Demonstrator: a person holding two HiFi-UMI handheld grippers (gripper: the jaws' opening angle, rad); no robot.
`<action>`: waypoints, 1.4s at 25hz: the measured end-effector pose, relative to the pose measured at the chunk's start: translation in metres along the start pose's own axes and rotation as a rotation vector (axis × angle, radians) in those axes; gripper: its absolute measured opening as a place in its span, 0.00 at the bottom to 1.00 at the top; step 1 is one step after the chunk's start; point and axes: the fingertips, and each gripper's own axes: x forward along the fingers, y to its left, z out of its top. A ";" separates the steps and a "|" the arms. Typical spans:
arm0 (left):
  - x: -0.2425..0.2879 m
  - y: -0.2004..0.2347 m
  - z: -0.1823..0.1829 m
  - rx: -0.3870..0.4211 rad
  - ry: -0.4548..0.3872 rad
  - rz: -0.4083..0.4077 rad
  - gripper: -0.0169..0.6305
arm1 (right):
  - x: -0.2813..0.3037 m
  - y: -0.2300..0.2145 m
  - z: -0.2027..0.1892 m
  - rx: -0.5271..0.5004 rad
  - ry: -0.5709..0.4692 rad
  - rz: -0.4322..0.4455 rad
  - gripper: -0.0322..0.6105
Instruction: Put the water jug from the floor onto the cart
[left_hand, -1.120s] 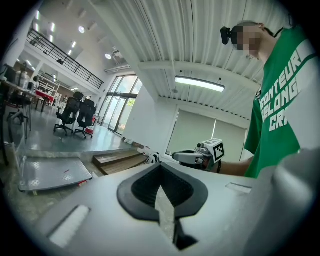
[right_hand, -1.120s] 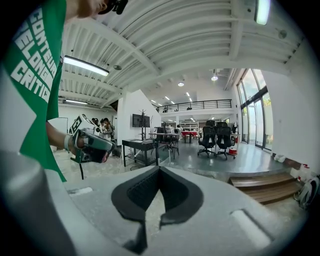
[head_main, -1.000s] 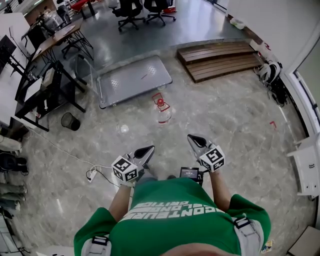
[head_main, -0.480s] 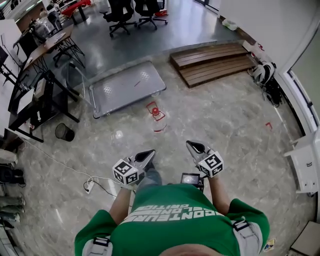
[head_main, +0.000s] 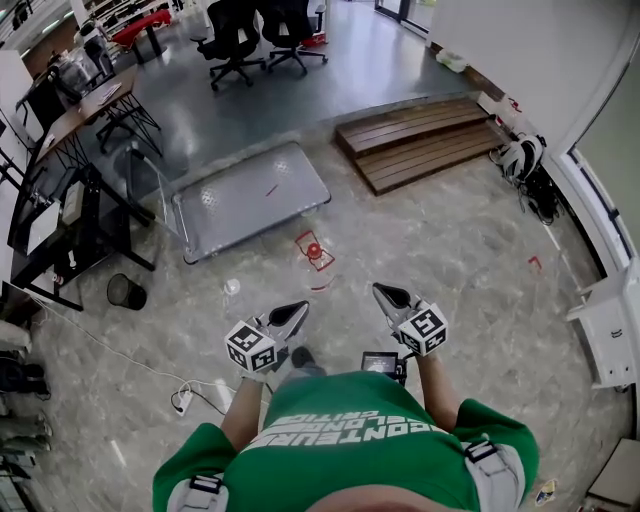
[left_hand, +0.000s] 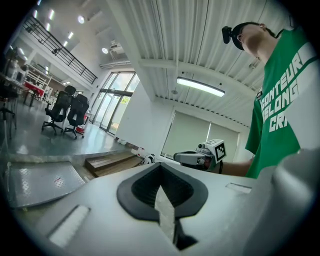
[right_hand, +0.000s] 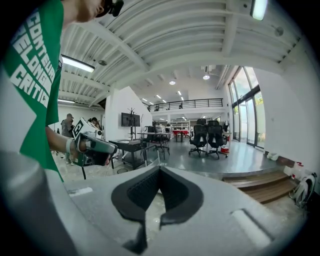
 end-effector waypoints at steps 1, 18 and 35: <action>-0.001 0.007 0.001 -0.005 -0.002 0.002 0.05 | 0.007 0.000 0.001 0.001 0.005 0.004 0.04; -0.034 0.095 0.021 -0.039 -0.058 0.057 0.05 | 0.101 0.008 0.028 0.000 0.009 0.065 0.04; 0.038 0.183 0.063 -0.046 -0.050 0.144 0.05 | 0.198 -0.092 0.043 -0.007 0.019 0.166 0.04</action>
